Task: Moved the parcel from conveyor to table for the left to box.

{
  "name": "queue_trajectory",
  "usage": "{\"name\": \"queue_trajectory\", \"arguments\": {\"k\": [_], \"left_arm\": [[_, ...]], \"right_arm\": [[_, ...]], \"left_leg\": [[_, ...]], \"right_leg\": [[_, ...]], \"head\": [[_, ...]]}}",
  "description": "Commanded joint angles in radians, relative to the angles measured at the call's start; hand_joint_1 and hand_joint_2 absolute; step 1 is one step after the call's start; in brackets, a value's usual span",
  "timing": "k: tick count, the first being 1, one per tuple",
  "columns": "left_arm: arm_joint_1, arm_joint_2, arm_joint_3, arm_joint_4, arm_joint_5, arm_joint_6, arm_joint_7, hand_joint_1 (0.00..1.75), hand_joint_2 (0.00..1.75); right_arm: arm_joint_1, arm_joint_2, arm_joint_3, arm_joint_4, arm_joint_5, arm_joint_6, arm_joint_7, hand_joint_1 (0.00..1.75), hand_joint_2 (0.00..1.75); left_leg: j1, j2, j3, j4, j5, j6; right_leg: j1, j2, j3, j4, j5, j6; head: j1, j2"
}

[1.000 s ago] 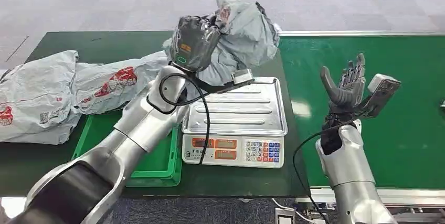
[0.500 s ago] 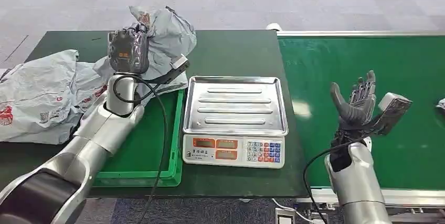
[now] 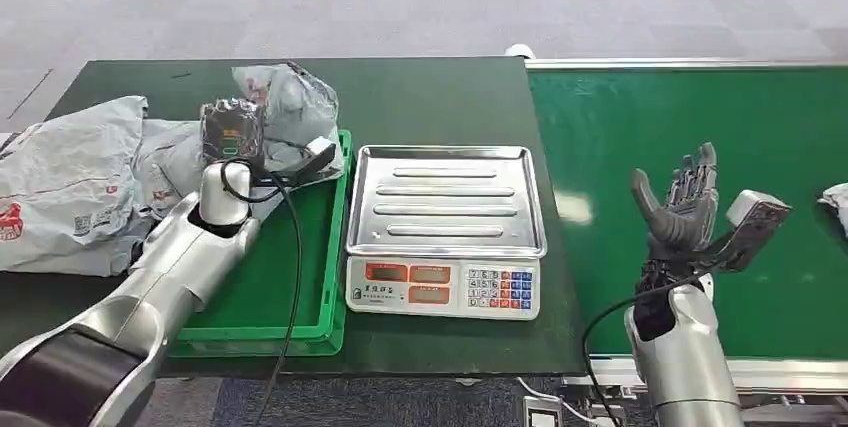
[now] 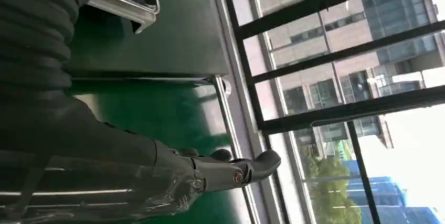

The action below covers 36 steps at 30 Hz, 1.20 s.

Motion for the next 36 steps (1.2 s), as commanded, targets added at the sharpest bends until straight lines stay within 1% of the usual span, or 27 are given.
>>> {"name": "queue_trajectory", "arguments": {"k": [1,2,3,4,5,6,8,9,10,11,12,14,15,19,22,23,25,26,29,30,31,33,36], "left_arm": [[-0.051,-0.002,0.027,0.127,-0.017,-0.272,-0.178,1.75,1.75],[-0.079,0.01,-0.041,0.161,-0.023,-0.404,-0.23,1.75,1.75],[-0.086,0.017,-0.033,0.166,-0.002,-0.467,-0.307,1.75,1.75],[-0.101,0.029,-0.062,0.18,-0.012,-0.507,-0.354,1.75,1.75],[-0.107,0.028,-0.064,0.178,-0.013,-0.5,-0.354,0.02,1.75],[-0.119,0.017,-0.062,0.17,-0.02,-0.441,-0.321,0.0,1.75],[-0.142,-0.009,-0.047,0.166,-0.012,-0.403,-0.306,0.0,1.75],[-0.147,-0.021,-0.033,0.148,-0.004,-0.331,-0.299,0.0,1.75],[-0.146,-0.045,0.035,0.128,0.067,-0.255,-0.313,0.0,1.75],[-0.131,-0.061,0.104,0.089,0.147,-0.153,-0.349,0.0,1.75],[-0.131,-0.064,0.11,0.085,0.156,-0.15,-0.353,0.0,1.75],[-0.12,-0.08,0.169,0.045,0.26,-0.141,-0.429,0.0,1.75],[-0.121,-0.08,0.168,0.042,0.271,-0.139,-0.439,0.0,1.75],[-0.121,-0.079,0.168,0.042,0.272,-0.138,-0.439,0.0,1.75],[-0.121,-0.09,0.19,0.034,0.338,-0.067,-0.473,0.0,1.75],[-0.117,-0.096,0.217,0.022,0.39,-0.057,-0.5,0.0,1.75],[-0.118,-0.1,0.233,0.013,0.443,-0.055,-0.536,0.0,1.75],[-0.117,-0.105,0.254,0.01,0.492,-0.066,-0.56,0.0,1.75],[-0.111,-0.118,0.306,-0.024,0.659,-0.071,-0.657,0.0,1.75],[-0.102,-0.127,0.332,-0.041,0.749,-0.094,-0.705,0.0,0.0],[-0.1,-0.126,0.328,-0.044,0.756,-0.099,-0.707,0.0,0.0],[-0.098,-0.125,0.325,-0.046,0.759,-0.098,-0.708,0.0,0.0],[-0.098,-0.125,0.325,-0.046,0.759,-0.098,-0.708,0.0,0.0]], "right_arm": [[-0.065,-0.015,-0.037,0.093,-0.001,0.055,-0.006,0.0,1.75],[-0.085,-0.019,-0.032,0.12,0.0,0.072,-0.008,0.0,1.75],[-0.107,-0.024,-0.028,0.153,0.002,0.082,-0.015,0.0,1.75],[-0.127,-0.027,-0.026,0.185,0.003,0.088,-0.025,0.0,1.75],[-0.124,-0.025,-0.029,0.185,0.001,0.088,-0.029,0.0,1.75],[-0.101,-0.023,-0.036,0.162,-0.003,0.089,-0.035,0.0,1.75],[-0.058,-0.02,-0.05,0.101,-0.007,0.088,-0.033,0.0,1.75],[-0.041,-0.021,-0.056,0.072,-0.013,0.085,-0.025,0.0,1.75],[-0.019,-0.025,-0.063,0.034,-0.023,0.081,-0.006,0.0,1.75],[-0.006,-0.03,-0.065,0.008,-0.032,0.078,0.01,0.0,1.75],[0.0,-0.033,-0.066,-0.002,-0.035,0.077,0.016,0.0,1.75],[0.006,-0.048,-0.061,-0.009,-0.047,0.078,0.029,0.0,1.75],[0.005,-0.051,-0.06,-0.006,-0.05,0.079,0.03,0.0,1.75],[0.003,-0.051,-0.06,-0.006,-0.05,0.079,0.03,0.0,1.75],[-0.005,-0.049,-0.05,0.001,-0.061,0.077,0.026,0.0,1.75],[-0.009,-0.048,-0.047,0.002,-0.064,0.075,0.027,0.0,1.75],[-0.018,-0.045,-0.04,0.005,-0.071,0.072,0.029,0.0,1.75],[-0.021,-0.045,-0.037,0.006,-0.074,0.07,0.03,0.0,1.75],[-0.03,-0.041,-0.03,0.011,-0.081,0.062,0.029,0.0,1.75],[-0.036,-0.042,-0.021,0.014,-0.071,0.05,0.028,0.0,1.75],[-0.04,-0.042,-0.018,0.017,-0.069,0.048,0.029,0.0,1.75],[-0.042,-0.041,-0.016,0.018,-0.068,0.047,0.029,0.0,1.75],[-0.042,-0.041,-0.016,0.018,-0.068,0.047,0.029,0.0,1.75]], "left_leg": [[0.0,0.003,0.005,-0.001,-0.001,0.0],[0.0,0.002,0.003,0.0,-0.001,0.0],[0.0,0.002,0.002,0.0,-0.001,0.0],[0.0,0.003,0.002,0.001,-0.001,0.0],[0.0,0.004,0.002,0.0,-0.001,0.0],[0.0,0.005,0.004,0.0,-0.001,0.0],[0.001,0.001,0.004,-0.001,-0.001,0.0],[0.001,-0.001,0.003,0.0,0.0,0.0],[0.001,-0.002,0.004,0.0,0.0,0.0],[0.001,-0.003,0.002,0.001,0.0,0.0],[0.001,-0.003,0.003,0.001,0.0,0.0],[0.001,-0.002,0.001,0.001,0.001,0.0],[0.001,-0.002,0.003,0.001,0.0,0.0],[0.0,-0.001,0.002,0.001,0.0,0.0],[0.0,0.0,0.002,0.0,0.0,0.0],[0.0,0.001,0.004,0.0,0.0,0.0],[0.0,0.001,0.001,0.001,0.0,0.0],[0.0,0.001,0.003,0.0,0.0,0.0],[0.0,0.001,0.002,0.001,0.0,0.0],[0.0,0.0,0.001,0.001,0.0,0.0],[0.0,0.002,0.003,0.001,-0.001,0.0],[0.0,0.002,0.002,0.0,0.0,0.0],[0.0,0.002,0.004,0.0,-0.001,0.0]], "right_leg": [[0.0,0.001,0.005,-0.002,-0.001,0.0],[0.001,0.001,0.003,-0.001,0.0,0.0],[0.0,0.001,0.001,0.0,0.0,0.0],[0.0,0.002,0.002,-0.001,0.0,0.0],[0.0,0.003,0.002,0.0,0.001,0.0],[0.001,0.004,0.004,-0.001,0.001,-0.001],[0.001,-0.001,0.005,-0.002,0.0,-0.001],[0.001,-0.003,0.003,0.0,0.0,-0.001],[0.002,-0.004,0.005,-0.002,0.0,-0.001],[0.002,-0.005,0.004,-0.001,0.0,-0.001],[0.002,-0.006,0.005,-0.001,-0.001,-0.001],[0.001,-0.003,0.002,0.0,0.0,-0.001],[0.001,-0.004,0.004,-0.001,-0.001,-0.001],[0.0,-0.002,0.003,0.0,0.0,-0.001],[0.0,-0.001,0.003,-0.001,0.001,-0.001],[0.0,-0.001,0.004,-0.001,0.0,-0.002],[0.0,-0.001,0.002,0.0,0.001,-0.002],[0.001,-0.001,0.004,-0.001,0.0,-0.002],[0.001,-0.001,0.003,-0.001,0.001,-0.001],[0.0,-0.001,0.002,0.0,0.001,-0.001],[0.001,0.0,0.003,-0.001,0.001,-0.001],[0.0,0.0,0.002,0.0,0.001,-0.001],[0.0,0.001,0.005,-0.001,0.0,-0.001]], "head": [[0.0,0.0],[0.0,0.0],[0.0,0.0],[0.0,0.0],[0.0,0.0],[0.0,0.0],[0.0,0.0],[0.0,0.0],[0.0,0.0],[0.0,0.0],[0.0,0.0],[0.0,0.0],[0.0,0.0],[0.0,0.0],[0.0,0.0],[0.0,0.0],[0.0,0.0],[0.0,0.0],[0.0,0.0],[0.0,0.0],[0.0,0.0],[0.0,0.0],[0.0,0.0]]}}
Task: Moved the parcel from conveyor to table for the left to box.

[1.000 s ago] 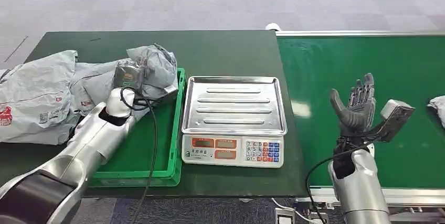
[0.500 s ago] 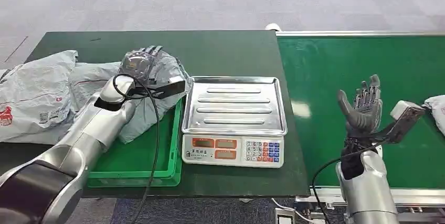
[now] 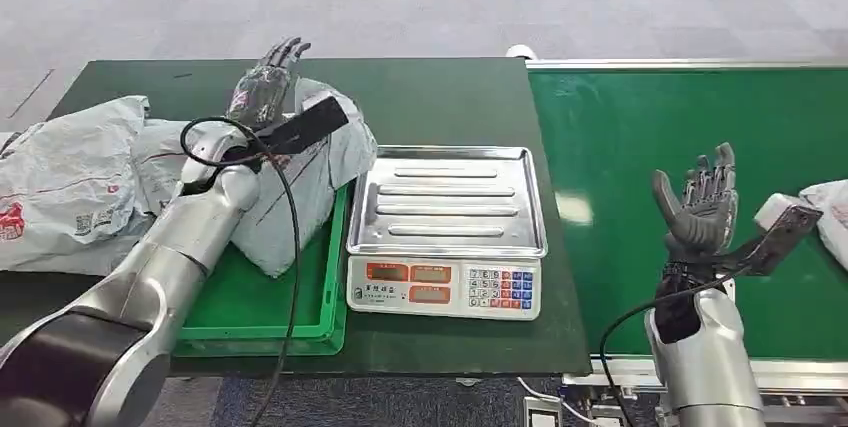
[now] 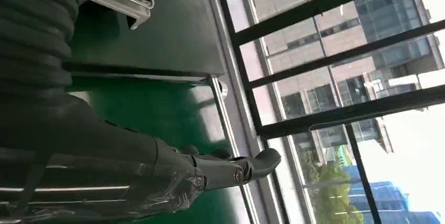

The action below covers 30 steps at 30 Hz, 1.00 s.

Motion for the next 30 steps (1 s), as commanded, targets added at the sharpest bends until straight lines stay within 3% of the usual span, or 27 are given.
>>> {"name": "queue_trajectory", "arguments": {"k": [1,2,3,6,11,23,24,27,30], "left_arm": [[-0.024,-0.031,0.109,0.002,0.032,-0.018,-0.015,0.0,0.0],[-0.021,-0.033,0.113,0.0,0.05,-0.022,-0.022,0.0,0.0],[-0.016,-0.038,0.123,-0.008,0.099,-0.038,-0.051,0.0,0.0],[0.013,-0.09,0.186,0.006,0.389,-0.243,-0.173,0.0,0.0],[-0.005,-0.157,0.236,0.154,0.718,-0.529,-0.156,0.0,0.0],[-0.009,-0.158,0.233,0.158,0.728,-0.539,-0.149,0.0,0.0],[-0.011,-0.162,0.231,0.164,0.751,-0.566,-0.135,0.0,1.75],[-0.014,-0.2,0.262,0.196,0.846,-0.61,-0.068,0.0,1.75],[0.006,-0.239,0.179,0.199,0.82,-0.569,-0.103,0.0,1.75]], "right_arm": [[-0.052,0.015,0.012,0.03,0.002,-0.009,0.006,0.0,1.75],[-0.05,0.012,0.011,0.03,0.0,-0.007,0.007,0.0,1.75],[-0.051,0.012,0.013,0.032,0.001,-0.007,0.007,0.0,0.0],[-0.08,0.003,0.053,0.071,0.053,-0.029,0.004,0.0,0.0],[-0.112,0.011,0.105,0.127,0.128,-0.033,0.006,0.0,0.0],[-0.108,0.013,0.105,0.121,0.135,-0.036,0.006,0.0,0.0],[-0.108,0.015,0.106,0.12,0.148,-0.038,0.013,0.0,0.0],[-0.131,0.023,0.132,0.154,0.2,-0.02,0.037,0.0,0.0],[-0.156,0.035,0.158,0.18,0.281,-0.059,0.035,0.0,0.0]], "left_leg": [[0.0,0.003,0.002,0.0,-0.001,0.0],[0.0,0.004,0.005,-0.001,-0.002,0.0],[0.0,0.004,0.002,0.0,-0.001,0.0],[0.0,0.004,0.005,-0.002,-0.002,0.0],[0.0,0.003,0.004,-0.001,-0.001,0.0],[0.0,0.003,0.004,-0.001,-0.002,0.0],[0.0,0.002,0.002,-0.001,-0.001,0.0],[0.0,0.004,0.005,-0.001,-0.002,0.0],[0.0,0.003,0.003,-0.001,-0.001,0.0]], "right_leg": [[0.0,0.002,0.002,-0.001,0.0,0.0],[0.0,0.002,0.004,-0.001,-0.001,-0.001],[0.001,0.002,0.002,-0.001,0.0,-0.001],[0.0,0.002,0.005,-0.002,0.0,-0.001],[0.001,0.002,0.004,-0.002,0.0,0.0],[0.001,0.002,0.004,-0.002,0.0,-0.001],[0.0,0.001,0.002,-0.001,0.0,0.0],[0.0,0.003,0.004,-0.002,0.0,-0.001],[0.0,0.002,0.003,-0.002,0.0,0.0]], "head": [[0.0,0.0],[0.0,0.0],[0.0,0.0],[0.0,0.0],[0.0,0.0],[0.0,0.0],[0.0,0.0],[0.0,0.0],[0.0,0.0]]}}
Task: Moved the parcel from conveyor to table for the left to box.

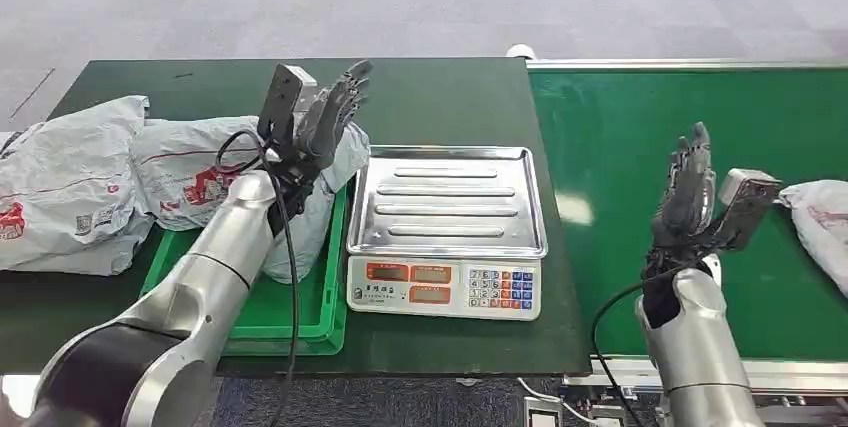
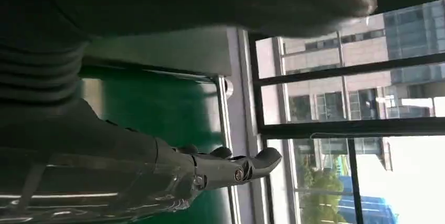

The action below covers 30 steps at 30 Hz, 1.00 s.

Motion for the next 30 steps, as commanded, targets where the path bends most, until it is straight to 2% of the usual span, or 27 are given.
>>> {"name": "queue_trajectory", "arguments": {"k": [1,3,5,6,10,11,12,13,14,17,18,19,21,23,27,30], "left_arm": [[-0.015,-0.091,-0.021,0.11,0.019,0.03,-0.002,0.0,1.75],[0.0,-0.125,-0.088,0.108,-0.019,0.11,-0.03,0.0,1.75],[0.016,-0.138,-0.156,0.097,-0.048,0.216,-0.078,0.0,1.75],[0.024,-0.138,-0.211,0.088,-0.017,0.282,-0.101,0.0,1.75],[0.045,-0.138,-0.325,0.08,0.088,0.422,-0.184,0.0,1.75],[0.052,-0.138,-0.351,0.074,0.118,0.464,-0.211,0.0,1.75],[0.059,-0.138,-0.385,0.07,0.163,0.502,-0.227,0.0,1.75],[0.064,-0.138,-0.423,0.067,0.207,0.543,-0.236,0.0,1.75],[0.069,-0.138,-0.458,0.072,0.239,0.569,-0.243,0.0,1.75],[0.083,-0.138,-0.523,0.097,0.25,0.621,-0.324,0.0,1.75],[0.097,-0.138,-0.516,0.074,0.221,0.653,-0.324,0.0,1.75],[0.108,-0.138,-0.489,0.073,0.253,0.6,-0.324,0.0,1.75],[0.131,-0.136,-0.453,0.054,0.211,0.622,-0.324,0.0,1.75],[0.149,-0.132,-0.447,0.033,0.185,0.613,-0.324,0.0,1.75],[0.163,-0.131,-0.449,0.016,0.162,0.608,-0.324,0.0,1.75],[0.165,-0.136,-0.447,0.014,0.144,0.615,-0.324,0.0,1.75]], "right_arm": [[-0.093,0.039,0.092,0.125,0.144,-0.051,0.02,0.0,1.75],[-0.099,0.062,0.102,0.124,0.231,-0.108,0.043,0.0,1.75],[-0.112,0.085,0.103,0.133,0.26,-0.103,0.04,0.0,1.75],[-0.125,0.097,0.111,0.148,0.275,-0.1,0.03,0.0,0.0],[-0.159,0.143,0.155,0.19,0.261,-0.067,-0.04,0.0,0.0],[-0.164,0.151,0.189,0.188,0.277,-0.062,-0.057,0.0,1.75],[-0.166,0.172,0.21,0.179,0.282,-0.065,-0.062,0.0,1.75],[-0.167,0.181,0.236,0.168,0.294,-0.067,-0.063,0.0,1.75],[-0.166,0.192,0.257,0.157,0.297,-0.066,-0.064,0.0,1.75],[-0.169,0.204,0.307,0.154,0.307,-0.07,-0.049,0.0,1.75],[-0.18,0.206,0.314,0.164,0.306,-0.074,-0.045,0.0,1.75],[-0.184,0.21,0.314,0.167,0.303,-0.078,-0.044,0.0,1.75],[-0.178,0.214,0.305,0.158,0.313,-0.087,-0.04,0.0,1.75],[-0.166,0.215,0.295,0.143,0.318,-0.089,-0.037,0.0,1.75],[-0.157,0.216,0.288,0.132,0.325,-0.091,-0.034,0.0,1.75],[-0.153,0.218,0.282,0.124,0.331,-0.093,-0.031,0.0,1.75]], "left_leg": [[0.0,0.003,0.002,0.0,-0.001,0.0],[0.0,0.003,0.003,-0.001,-0.001,0.0],[0.0,0.001,0.002,0.0,-0.001,0.0],[0.0,0.003,0.007,-0.002,-0.002,0.0],[0.0,0.006,0.004,-0.001,-0.002,0.0],[0.0,0.005,0.003,-0.001,-0.002,0.0],[0.0,0.004,0.003,-0.001,-0.002,0.0],[0.0,0.009,0.009,-0.004,-0.003,0.0],[0.0,0.006,0.003,-0.001,-0.002,0.0],[0.0,0.006,0.003,-0.001,-0.002,0.0],[0.001,0.004,0.003,-0.001,-0.002,0.0],[0.0,0.007,0.005,-0.002,-0.002,0.0],[0.0,0.004,0.003,-0.002,-0.001,0.0],[0.001,0.007,0.008,-0.003,-0.003,0.0],[0.0,0.002,0.002,-0.001,-0.001,0.0],[0.0,0.004,0.003,-0.001,-0.002,0.0]], "right_leg": [[0.0,0.002,0.002,-0.001,0.0,0.0],[0.0,0.002,0.003,-0.002,0.0,0.0],[0.0,0.0,0.002,-0.001,0.0,0.0],[0.001,0.001,0.008,-0.004,0.0,-0.001],[0.0,0.004,0.003,-0.002,0.0,-0.001],[0.0,0.004,0.002,-0.001,0.0,-0.001],[0.0,0.004,0.001,-0.001,0.0,-0.001],[0.001,0.007,0.006,-0.004,0.0,-0.002],[0.001,0.005,0.002,-0.001,0.0,-0.001],[0.001,0.005,0.002,-0.001,0.0,0.0],[0.001,0.004,0.001,-0.001,0.0,0.0],[0.0,0.006,0.003,-0.002,0.0,0.0],[0.0,0.003,0.001,-0.001,0.0,0.0],[0.001,0.005,0.006,-0.004,0.0,0.0],[0.0,0.001,0.001,-0.001,-0.001,0.0],[0.0,0.002,0.002,-0.001,-0.001,0.0]], "head": [[0.0,0.0],[0.0,0.0],[0.0,0.0],[0.0,0.0],[0.0,0.0],[0.0,0.0],[0.0,0.0],[0.0,0.0],[0.0,0.0],[0.0,0.0],[0.0,0.0],[0.0,0.0],[0.0,0.0],[0.0,0.0],[0.0,0.0],[0.0,0.0]]}}
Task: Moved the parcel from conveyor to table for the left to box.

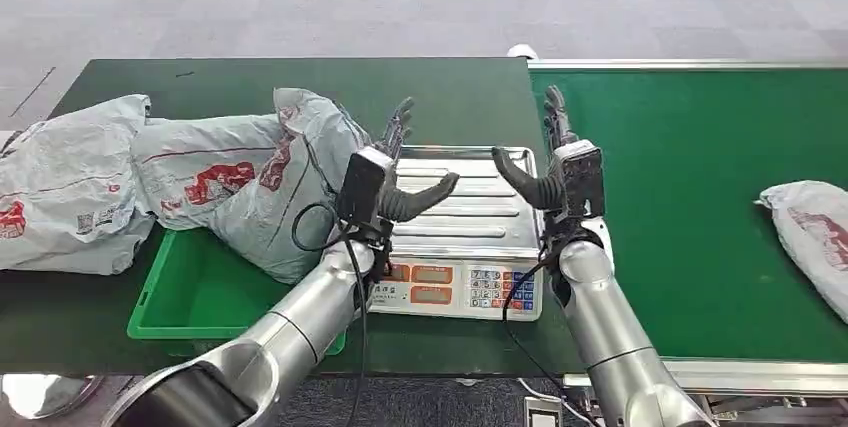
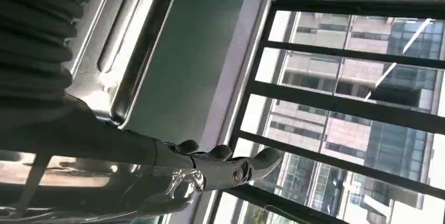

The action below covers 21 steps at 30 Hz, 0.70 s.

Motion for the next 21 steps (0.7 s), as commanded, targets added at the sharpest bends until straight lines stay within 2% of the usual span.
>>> {"name": "queue_trajectory", "arguments": {"k": [1,5,8,11,12,14,18,21], "left_arm": [[0.011,0.026,-0.049,-0.01,-0.055,0.011,0.003,0.0,1.75],[-0.005,0.026,-0.14,0.014,0.019,-0.027,0.003,0.0,1.75],[-0.013,0.026,-0.176,0.022,0.046,-0.043,0.012,0.0,1.75],[-0.032,0.026,-0.171,0.057,0.096,-0.082,0.01,0.0,1.75],[-0.038,0.026,-0.165,0.069,0.107,-0.1,0.013,0.0,1.75],[-0.045,0.026,-0.147,0.084,0.126,-0.114,0.013,0.0,1.75],[-0.046,0.026,-0.113,0.1,0.113,-0.077,0.003,0.0,1.75],[-0.045,0.027,-0.107,0.101,0.107,-0.079,0.003,0.0,1.75]], "right_arm": [[-0.018,0.031,0.005,0.021,0.018,-0.007,0.018,0.0,1.75],[0.052,0.033,-0.045,-0.076,0.095,-0.039,0.061,0.0,1.75],[0.071,0.022,-0.063,-0.081,0.097,-0.037,0.063,0.0,1.75],[0.055,0.032,-0.076,-0.058,0.099,-0.028,0.061,0.0,1.75],[0.048,0.036,-0.076,-0.049,0.103,-0.028,0.064,0.0,1.75],[0.027,0.028,-0.072,-0.009,0.102,-0.03,0.079,0.0,1.75],[-0.026,-0.015,-0.039,0.12,0.021,-0.008,0.025,0.0,1.75],[-0.031,-0.017,-0.036,0.129,0.016,-0.009,0.02,0.0,1.75]], "left_leg": [[-0.001,0.004,0.003,-0.001,-0.001,0.0],[0.0,0.002,0.005,-0.002,-0.001,0.0],[0.0,0.001,0.004,-0.002,-0.001,0.0],[0.001,0.001,0.007,-0.002,-0.002,0.0],[0.0,0.002,0.003,-0.001,-0.001,0.0],[0.0,0.003,0.002,0.0,-0.001,0.0],[0.0,0.004,0.004,-0.001,-0.001,0.0],[0.0,0.004,0.003,-0.001,-0.001,0.0]], "right_leg": [[0.0,0.003,0.001,-0.001,0.0,0.0],[0.0,0.0,0.004,-0.002,-0.001,-0.001],[0.001,-0.001,0.004,-0.002,-0.001,-0.001],[0.001,-0.001,0.007,-0.003,-0.002,-0.001],[0.0,0.001,0.002,-0.001,0.0,0.0],[0.0,0.003,0.001,-0.001,0.0,0.0],[0.0,0.002,0.003,-0.002,0.0,-0.001],[0.0,0.003,0.002,-0.001,0.0,0.0]], "head": [[0.0,0.0],[0.0,0.0],[0.0,0.0],[0.0,0.0],[0.0,0.0],[0.0,0.0],[0.0,0.0],[0.0,0.0]]}}
